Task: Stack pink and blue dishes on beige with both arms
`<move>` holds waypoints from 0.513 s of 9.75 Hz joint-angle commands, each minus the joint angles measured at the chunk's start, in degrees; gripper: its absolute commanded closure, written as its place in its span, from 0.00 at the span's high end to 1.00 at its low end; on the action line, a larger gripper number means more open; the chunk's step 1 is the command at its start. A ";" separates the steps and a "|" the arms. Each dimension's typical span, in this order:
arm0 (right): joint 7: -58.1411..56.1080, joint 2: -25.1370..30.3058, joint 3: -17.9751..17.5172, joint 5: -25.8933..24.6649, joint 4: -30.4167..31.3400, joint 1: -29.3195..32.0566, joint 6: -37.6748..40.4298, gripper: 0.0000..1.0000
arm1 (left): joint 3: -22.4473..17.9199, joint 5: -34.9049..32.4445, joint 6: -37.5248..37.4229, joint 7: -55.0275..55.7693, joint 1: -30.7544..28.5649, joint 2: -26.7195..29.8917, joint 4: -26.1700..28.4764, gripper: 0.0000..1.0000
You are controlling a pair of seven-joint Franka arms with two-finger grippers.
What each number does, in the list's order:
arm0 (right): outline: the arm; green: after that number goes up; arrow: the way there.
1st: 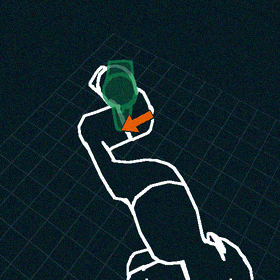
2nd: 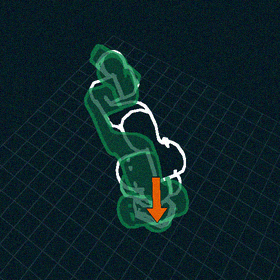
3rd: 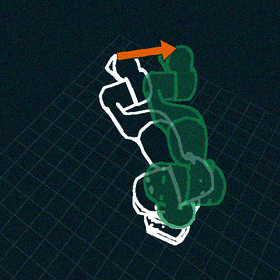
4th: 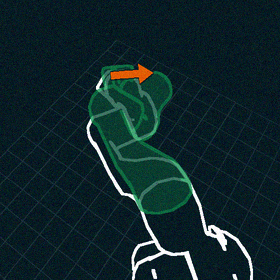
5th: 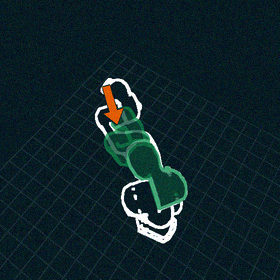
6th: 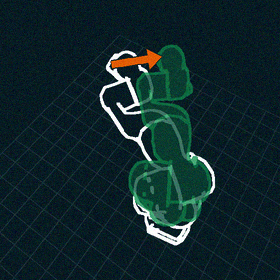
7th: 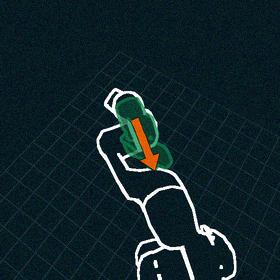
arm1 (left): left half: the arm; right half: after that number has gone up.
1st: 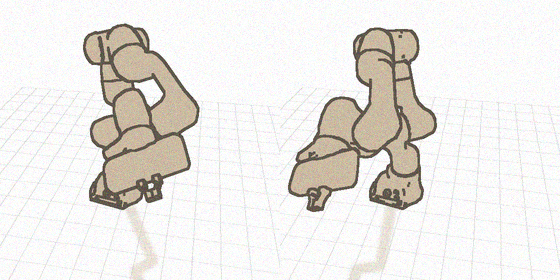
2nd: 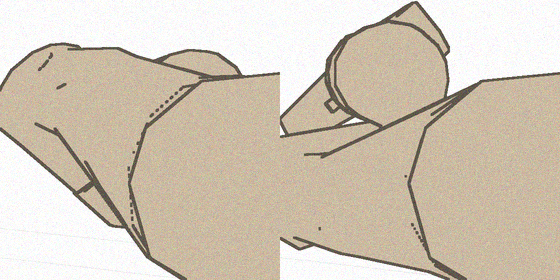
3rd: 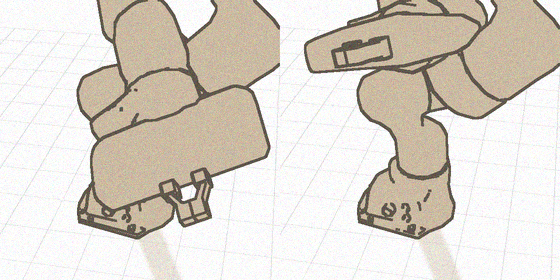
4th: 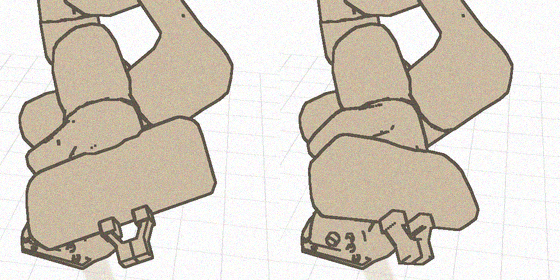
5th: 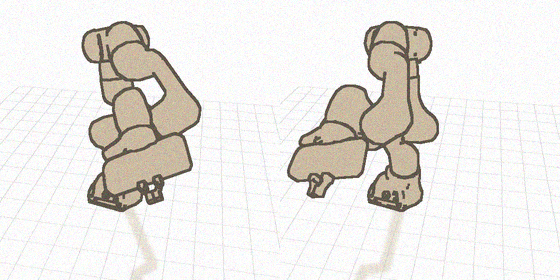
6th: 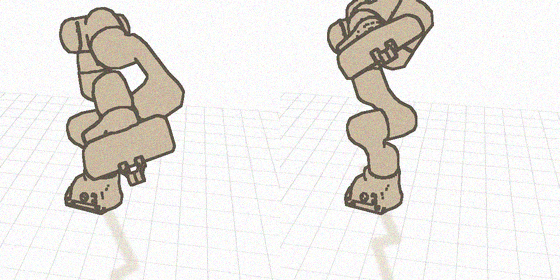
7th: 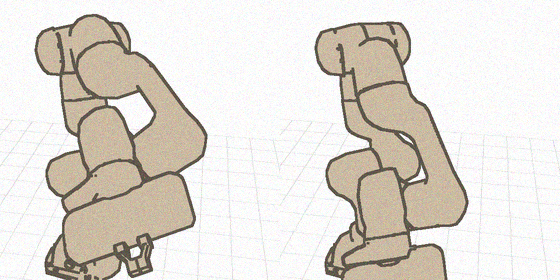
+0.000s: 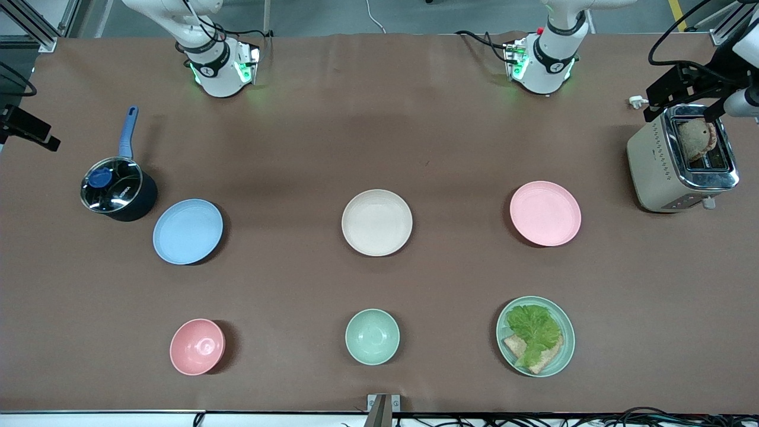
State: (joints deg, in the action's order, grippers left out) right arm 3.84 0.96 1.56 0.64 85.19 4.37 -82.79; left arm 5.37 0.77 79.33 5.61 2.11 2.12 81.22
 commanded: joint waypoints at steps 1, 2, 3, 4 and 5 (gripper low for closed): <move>-0.06 0.89 0.11 -0.29 1.03 -0.06 -0.09 1.00 | -0.36 -0.68 0.56 -0.68 0.35 0.52 2.80 1.00; -0.06 0.89 0.20 -0.20 1.12 -0.06 -0.09 1.00 | -0.36 -0.51 0.74 -0.68 0.18 0.43 2.54 1.00; -0.06 0.89 0.20 -0.20 1.03 -0.06 -0.17 1.00 | -0.79 0.89 1.17 -0.77 0.09 -0.09 2.54 1.00; 0.02 0.80 0.20 -0.20 0.94 -0.06 -0.17 1.00 | -3.50 3.77 1.96 -0.86 0.26 -1.23 2.62 1.00; -0.41 0.02 0.20 0.06 0.25 0.03 -0.26 1.00 | -4.48 5.45 3.45 -1.21 0.26 -2.54 3.23 0.97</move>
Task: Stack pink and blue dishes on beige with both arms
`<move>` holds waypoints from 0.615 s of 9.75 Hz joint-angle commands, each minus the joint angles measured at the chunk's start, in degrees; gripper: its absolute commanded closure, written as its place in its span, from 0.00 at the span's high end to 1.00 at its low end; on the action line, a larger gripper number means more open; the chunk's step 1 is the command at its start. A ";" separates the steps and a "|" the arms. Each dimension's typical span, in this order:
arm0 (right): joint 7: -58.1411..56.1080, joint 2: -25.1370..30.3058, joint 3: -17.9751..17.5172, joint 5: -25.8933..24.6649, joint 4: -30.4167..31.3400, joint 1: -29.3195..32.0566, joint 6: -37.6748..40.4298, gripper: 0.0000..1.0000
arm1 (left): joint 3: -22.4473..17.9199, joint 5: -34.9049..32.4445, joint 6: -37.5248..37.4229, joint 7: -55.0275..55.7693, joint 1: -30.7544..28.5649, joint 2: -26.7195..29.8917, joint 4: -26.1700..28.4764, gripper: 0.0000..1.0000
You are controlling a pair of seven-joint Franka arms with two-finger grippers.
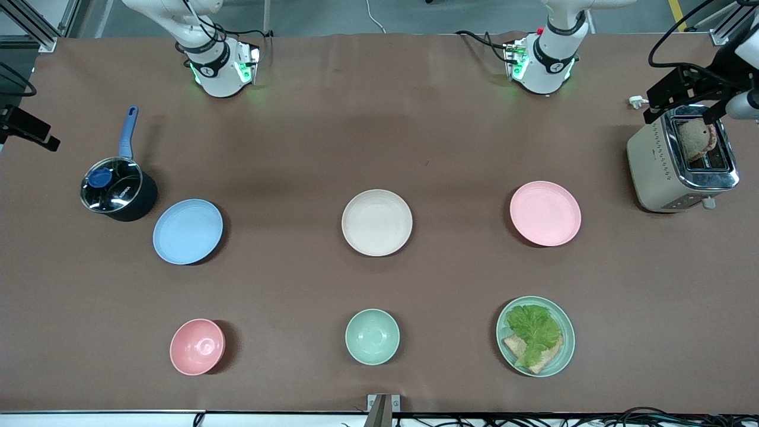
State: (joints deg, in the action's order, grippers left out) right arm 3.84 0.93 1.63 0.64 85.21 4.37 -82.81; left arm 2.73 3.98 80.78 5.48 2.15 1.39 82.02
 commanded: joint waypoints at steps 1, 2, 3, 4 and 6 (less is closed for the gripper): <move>-1.98 -0.23 0.13 -0.02 0.31 -0.15 -0.43 1.00 | -1.94 2.26 4.97 -1.17 -0.04 -2.61 5.23 0.97; -6.61 -1.36 0.30 0.06 0.22 0.10 -0.78 1.00 | -3.07 2.26 10.74 -3.17 -0.13 -2.71 10.56 0.99; -11.27 -4.07 1.26 0.24 0.57 0.54 -1.56 1.00 | -5.17 3.74 16.37 -8.59 -0.04 -3.14 15.14 0.99; -12.36 -7.66 2.31 0.85 0.75 0.46 -3.92 1.00 | -6.85 5.40 22.34 -12.38 -0.13 -4.19 19.88 0.99; -14.46 -13.74 3.46 4.70 2.67 1.33 -9.27 1.00 | -7.22 5.51 31.24 -19.77 -0.04 -8.05 27.02 1.00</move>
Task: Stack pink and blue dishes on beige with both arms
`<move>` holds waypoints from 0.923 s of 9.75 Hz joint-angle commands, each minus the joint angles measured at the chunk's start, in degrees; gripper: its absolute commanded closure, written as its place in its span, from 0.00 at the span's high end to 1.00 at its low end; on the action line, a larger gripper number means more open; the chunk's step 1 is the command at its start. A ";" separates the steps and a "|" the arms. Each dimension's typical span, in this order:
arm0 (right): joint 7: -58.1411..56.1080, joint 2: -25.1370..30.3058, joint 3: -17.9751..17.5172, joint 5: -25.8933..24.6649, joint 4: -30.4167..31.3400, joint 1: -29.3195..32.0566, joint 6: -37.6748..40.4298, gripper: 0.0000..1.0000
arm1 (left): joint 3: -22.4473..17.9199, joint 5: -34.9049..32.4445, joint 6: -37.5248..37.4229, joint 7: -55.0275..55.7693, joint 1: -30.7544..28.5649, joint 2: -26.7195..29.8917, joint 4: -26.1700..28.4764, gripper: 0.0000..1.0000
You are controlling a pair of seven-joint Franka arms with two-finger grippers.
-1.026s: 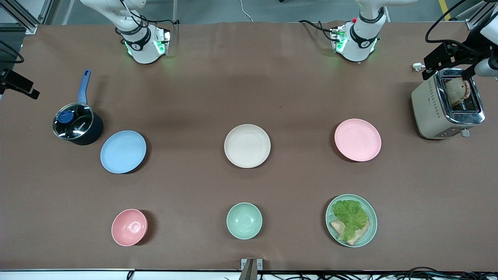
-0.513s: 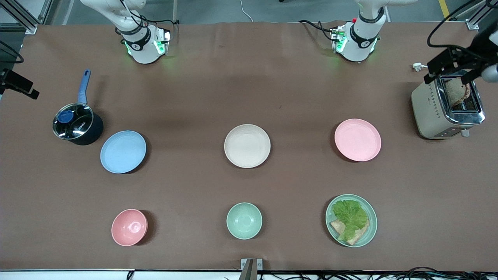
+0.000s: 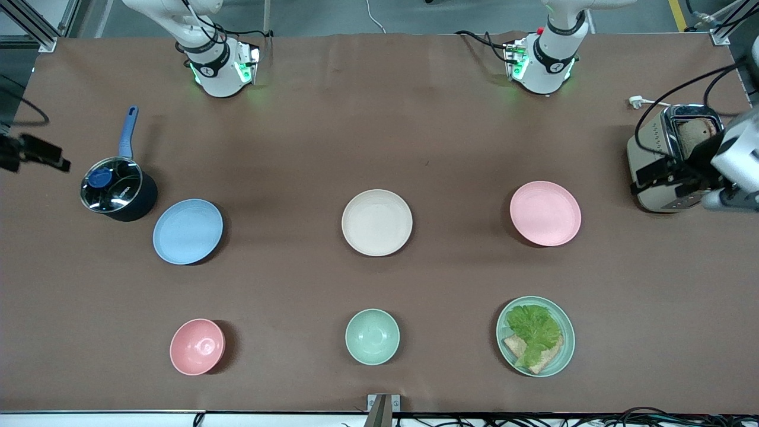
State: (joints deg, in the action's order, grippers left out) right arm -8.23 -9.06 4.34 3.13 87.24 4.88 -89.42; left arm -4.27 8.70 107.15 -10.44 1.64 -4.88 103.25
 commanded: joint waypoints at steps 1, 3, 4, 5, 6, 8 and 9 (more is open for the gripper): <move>-6.67 -5.42 2.32 3.88 4.39 0.83 -8.26 1.00 | -0.13 0.88 9.70 -7.20 0.38 -3.71 9.13 1.00; -13.61 -8.15 4.87 8.79 14.14 0.83 -21.25 1.00 | -0.22 3.06 14.56 -14.14 0.20 -9.85 12.40 1.00; -17.83 -10.08 5.84 12.13 17.67 0.92 -26.28 1.00 | -0.22 6.21 15.63 -19.31 0.12 -12.76 13.03 1.00; -21.44 -12.45 6.46 15.64 19.96 0.92 -29.55 1.00 | -0.39 9.20 16.24 -23.53 0.03 -15.83 13.55 1.00; -26.00 -14.82 6.64 18.20 20.51 1.53 -30.80 1.00 | -0.39 9.40 18.43 -26.10 -0.32 -17.78 13.73 1.00; -33.74 -19.40 6.91 25.84 21.21 2.67 -32.30 1.00 | -1.53 9.58 18.80 -31.02 -0.32 -22.25 13.39 0.93; -35.70 -19.85 7.08 27.44 23.39 2.76 -36.22 1.00 | -1.62 9.75 19.41 -32.00 -0.41 -23.50 13.21 0.73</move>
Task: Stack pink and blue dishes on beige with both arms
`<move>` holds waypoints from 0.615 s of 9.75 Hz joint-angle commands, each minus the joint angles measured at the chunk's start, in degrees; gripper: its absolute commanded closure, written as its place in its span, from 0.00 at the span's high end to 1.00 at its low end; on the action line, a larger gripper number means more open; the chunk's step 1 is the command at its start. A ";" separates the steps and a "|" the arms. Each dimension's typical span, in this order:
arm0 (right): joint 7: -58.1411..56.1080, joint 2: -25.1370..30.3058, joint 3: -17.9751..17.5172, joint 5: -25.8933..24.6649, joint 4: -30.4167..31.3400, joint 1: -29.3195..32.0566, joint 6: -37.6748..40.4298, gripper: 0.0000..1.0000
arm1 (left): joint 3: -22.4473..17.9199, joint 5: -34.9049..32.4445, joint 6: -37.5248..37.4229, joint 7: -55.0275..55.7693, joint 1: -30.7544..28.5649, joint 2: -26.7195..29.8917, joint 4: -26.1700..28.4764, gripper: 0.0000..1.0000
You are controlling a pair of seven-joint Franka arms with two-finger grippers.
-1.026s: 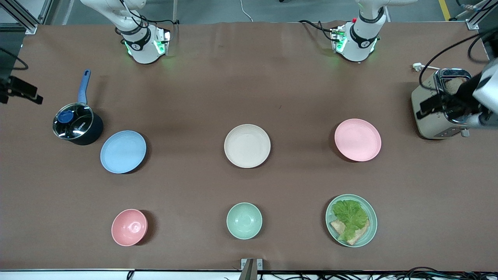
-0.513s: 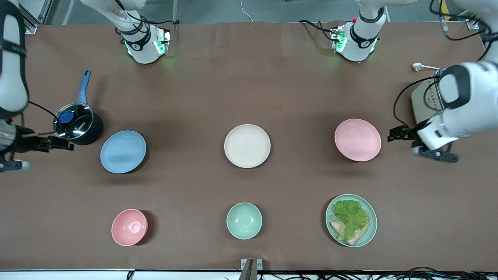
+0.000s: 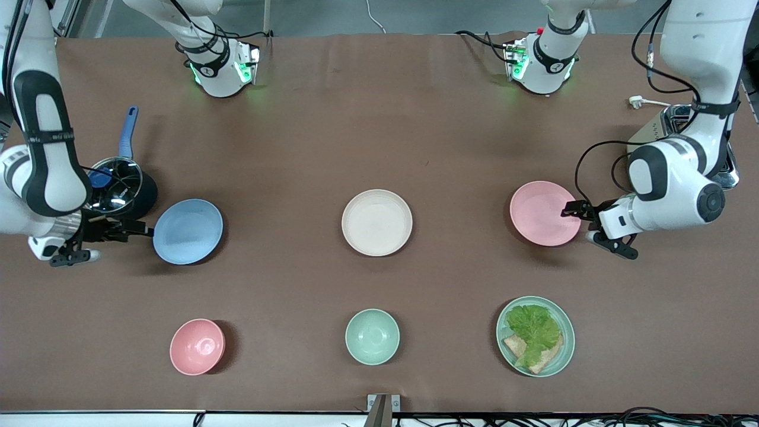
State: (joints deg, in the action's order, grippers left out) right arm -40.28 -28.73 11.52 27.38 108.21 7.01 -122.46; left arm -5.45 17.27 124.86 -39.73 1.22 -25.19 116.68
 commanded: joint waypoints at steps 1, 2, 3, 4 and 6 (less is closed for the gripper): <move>-4.62 -0.19 -0.18 4.60 5.23 -0.15 -6.62 0.99 | -0.53 1.19 3.36 -2.90 0.09 -3.99 -0.23 0.35; -4.89 -0.27 -0.09 5.05 6.22 -0.77 -8.57 0.95 | -0.44 1.19 5.55 -2.81 0.27 -4.52 -0.23 0.14; -4.89 -0.45 -0.09 5.14 6.49 -0.69 -8.58 0.88 | -0.44 1.27 5.92 -2.81 0.18 -4.52 -0.14 0.00; -5.24 -0.54 -0.18 5.23 7.01 -0.68 -8.50 0.67 | -0.44 1.27 6.27 -2.81 0.18 -4.43 -0.23 0.00; -5.77 -0.45 -0.18 6.80 8.16 -0.86 -8.06 0.39 | -0.44 1.19 6.10 -2.55 0.09 -3.47 -0.32 0.00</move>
State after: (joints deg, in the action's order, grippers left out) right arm -44.46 -30.59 11.41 31.96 114.03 6.40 -130.11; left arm -5.72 17.32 129.96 -41.12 1.23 -28.03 116.17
